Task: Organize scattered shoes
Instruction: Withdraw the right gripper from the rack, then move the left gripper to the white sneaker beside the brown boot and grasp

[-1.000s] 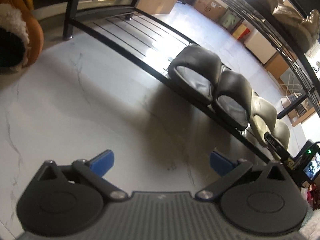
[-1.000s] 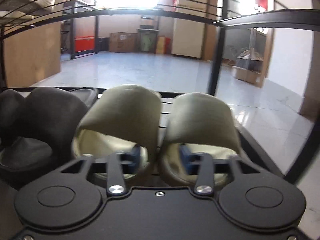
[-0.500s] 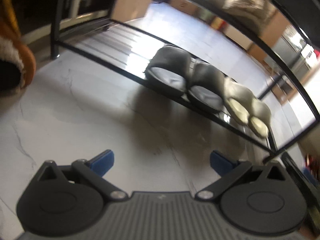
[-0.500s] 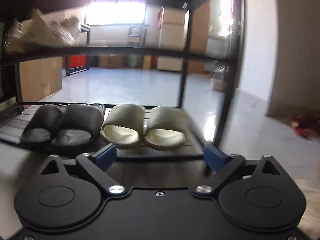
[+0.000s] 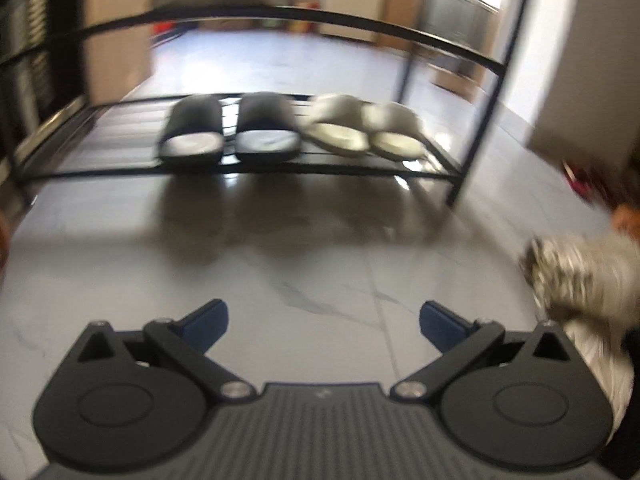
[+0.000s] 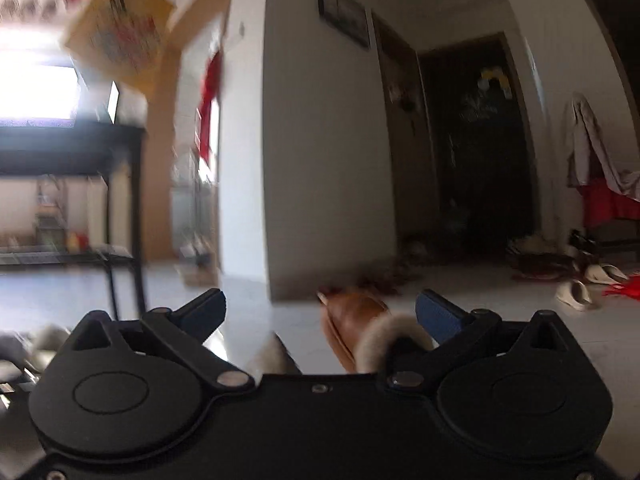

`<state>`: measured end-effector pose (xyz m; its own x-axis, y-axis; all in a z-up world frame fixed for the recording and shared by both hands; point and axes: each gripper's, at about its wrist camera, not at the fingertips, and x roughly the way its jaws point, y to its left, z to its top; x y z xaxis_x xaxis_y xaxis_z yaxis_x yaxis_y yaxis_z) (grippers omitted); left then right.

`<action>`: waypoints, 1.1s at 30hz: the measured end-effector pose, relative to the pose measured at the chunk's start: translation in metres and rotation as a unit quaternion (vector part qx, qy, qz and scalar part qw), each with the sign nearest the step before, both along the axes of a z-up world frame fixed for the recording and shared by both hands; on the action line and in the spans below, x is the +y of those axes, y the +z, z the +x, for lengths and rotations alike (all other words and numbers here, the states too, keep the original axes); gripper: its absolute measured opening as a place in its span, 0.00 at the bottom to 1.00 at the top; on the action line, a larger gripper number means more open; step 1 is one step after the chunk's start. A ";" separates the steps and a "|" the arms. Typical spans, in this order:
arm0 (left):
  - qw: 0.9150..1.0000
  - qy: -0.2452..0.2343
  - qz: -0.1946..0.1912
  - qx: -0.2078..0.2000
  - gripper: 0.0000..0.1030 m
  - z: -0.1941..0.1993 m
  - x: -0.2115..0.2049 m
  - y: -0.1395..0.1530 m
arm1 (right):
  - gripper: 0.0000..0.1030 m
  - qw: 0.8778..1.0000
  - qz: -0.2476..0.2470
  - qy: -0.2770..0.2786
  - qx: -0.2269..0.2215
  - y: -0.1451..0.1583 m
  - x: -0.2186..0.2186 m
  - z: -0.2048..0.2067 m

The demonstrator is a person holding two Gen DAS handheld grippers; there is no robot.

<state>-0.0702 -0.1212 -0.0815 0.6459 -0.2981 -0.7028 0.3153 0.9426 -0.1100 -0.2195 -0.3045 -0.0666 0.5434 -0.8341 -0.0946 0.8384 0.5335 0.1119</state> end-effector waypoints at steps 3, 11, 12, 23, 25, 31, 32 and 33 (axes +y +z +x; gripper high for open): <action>0.998 -0.047 -0.036 0.033 0.99 -0.001 -0.028 -0.007 | 1.00 0.998 0.048 -0.015 -0.027 0.000 -0.015 -0.007; 0.986 -0.084 -0.099 0.101 0.99 0.014 -0.113 -0.008 | 1.00 0.982 0.087 -0.113 -0.122 0.001 -0.043 -0.061; 0.985 -0.083 -0.106 0.104 0.99 0.015 -0.120 -0.006 | 1.00 0.980 0.105 -0.118 -0.125 -0.001 -0.048 -0.062; 0.988 -0.122 -0.078 0.051 0.99 0.006 -0.234 0.015 | 1.00 0.975 0.133 -0.109 -0.138 -0.010 -0.051 -0.072; 0.987 -0.118 -0.089 0.059 0.99 0.007 -0.239 0.014 | 1.00 0.971 0.150 -0.115 -0.147 -0.010 -0.064 -0.074; 0.989 -0.119 -0.080 0.028 0.99 0.006 -0.248 0.019 | 1.00 0.967 0.173 -0.109 -0.150 -0.010 -0.072 -0.076; 0.989 -0.123 -0.081 0.026 0.99 0.006 -0.249 0.019 | 1.00 0.968 0.171 -0.107 -0.149 -0.010 -0.071 -0.076; 0.989 -0.125 -0.081 0.024 0.99 0.006 -0.250 0.019 | 1.00 0.969 0.169 -0.105 -0.148 -0.010 -0.071 -0.075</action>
